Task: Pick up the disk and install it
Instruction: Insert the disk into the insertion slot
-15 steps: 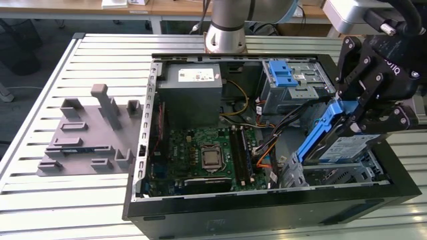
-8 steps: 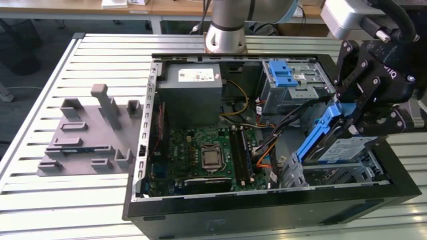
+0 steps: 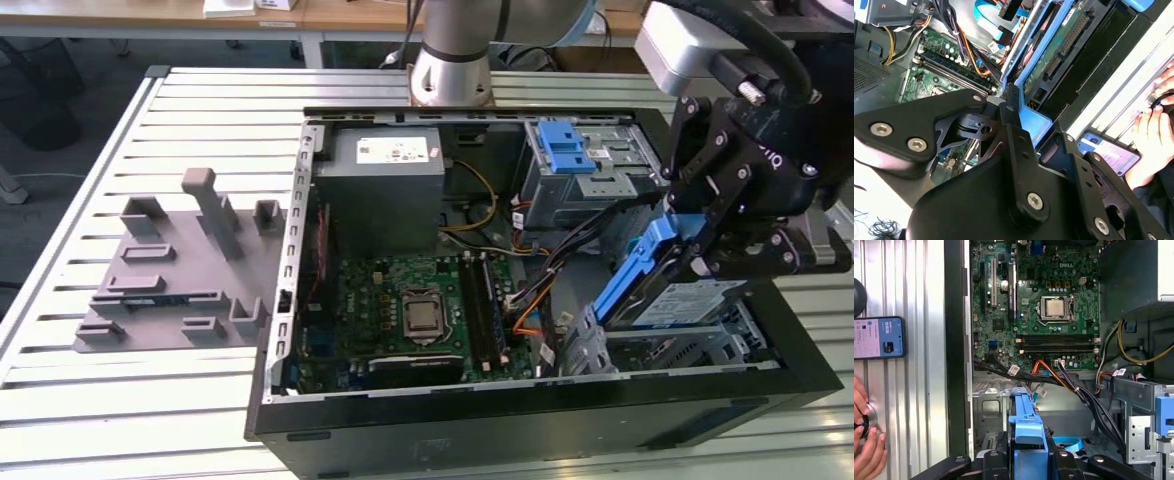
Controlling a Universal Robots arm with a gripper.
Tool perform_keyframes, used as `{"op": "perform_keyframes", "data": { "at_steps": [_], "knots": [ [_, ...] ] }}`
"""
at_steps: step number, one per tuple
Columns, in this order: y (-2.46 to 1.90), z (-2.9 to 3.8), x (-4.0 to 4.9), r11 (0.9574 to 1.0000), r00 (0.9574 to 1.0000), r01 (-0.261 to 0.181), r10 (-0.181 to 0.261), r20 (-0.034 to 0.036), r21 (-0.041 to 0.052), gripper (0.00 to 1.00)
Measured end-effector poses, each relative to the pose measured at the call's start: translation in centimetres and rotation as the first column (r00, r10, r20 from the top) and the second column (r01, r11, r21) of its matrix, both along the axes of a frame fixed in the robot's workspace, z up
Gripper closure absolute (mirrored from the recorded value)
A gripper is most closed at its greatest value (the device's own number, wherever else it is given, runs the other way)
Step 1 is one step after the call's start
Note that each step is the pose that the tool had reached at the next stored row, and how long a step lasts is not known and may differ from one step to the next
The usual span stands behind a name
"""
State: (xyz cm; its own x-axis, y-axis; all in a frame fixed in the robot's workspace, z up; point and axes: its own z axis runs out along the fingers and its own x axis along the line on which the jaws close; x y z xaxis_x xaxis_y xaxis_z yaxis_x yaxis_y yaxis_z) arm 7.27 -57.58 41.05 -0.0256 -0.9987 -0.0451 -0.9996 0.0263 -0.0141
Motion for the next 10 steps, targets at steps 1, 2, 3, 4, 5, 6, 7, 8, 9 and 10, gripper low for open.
{"op": "perform_keyframes", "data": {
  "at_steps": [1,2,3,4,5,6,7,8,9,10],
  "knots": [
    [0.00,-0.11,0.00,1.0000,1.0000,0.000,0.000,0.0000,0.0000,0.64],
    [0.00,-0.22,0.00,1.0000,1.0000,0.000,0.000,0.0000,0.0000,0.64],
    [0.00,-0.33,0.01,1.0000,1.0000,0.000,0.000,0.0000,0.0000,0.64],
    [0.00,-0.45,0.01,1.0000,1.0000,0.000,0.000,0.0000,0.0001,0.64],
    [0.00,-0.56,0.01,1.0000,1.0000,0.000,0.000,0.0000,0.0000,0.64],
    [0.00,-0.67,0.01,1.0000,1.0000,0.000,0.000,0.0000,0.0000,0.64],
    [0.00,-0.78,0.02,1.0000,1.0000,0.000,0.000,0.0000,0.0000,0.64],
    [0.00,-0.91,0.02,1.0000,1.0000,0.000,0.000,0.0000,0.0000,0.64],
    [0.00,-1.01,0.03,1.0000,1.0000,0.000,0.000,0.0000,0.0000,0.64],
    [0.00,-1.14,0.03,1.0000,1.0000,0.000,0.000,0.0000,0.0000,0.64]
  ]
}}
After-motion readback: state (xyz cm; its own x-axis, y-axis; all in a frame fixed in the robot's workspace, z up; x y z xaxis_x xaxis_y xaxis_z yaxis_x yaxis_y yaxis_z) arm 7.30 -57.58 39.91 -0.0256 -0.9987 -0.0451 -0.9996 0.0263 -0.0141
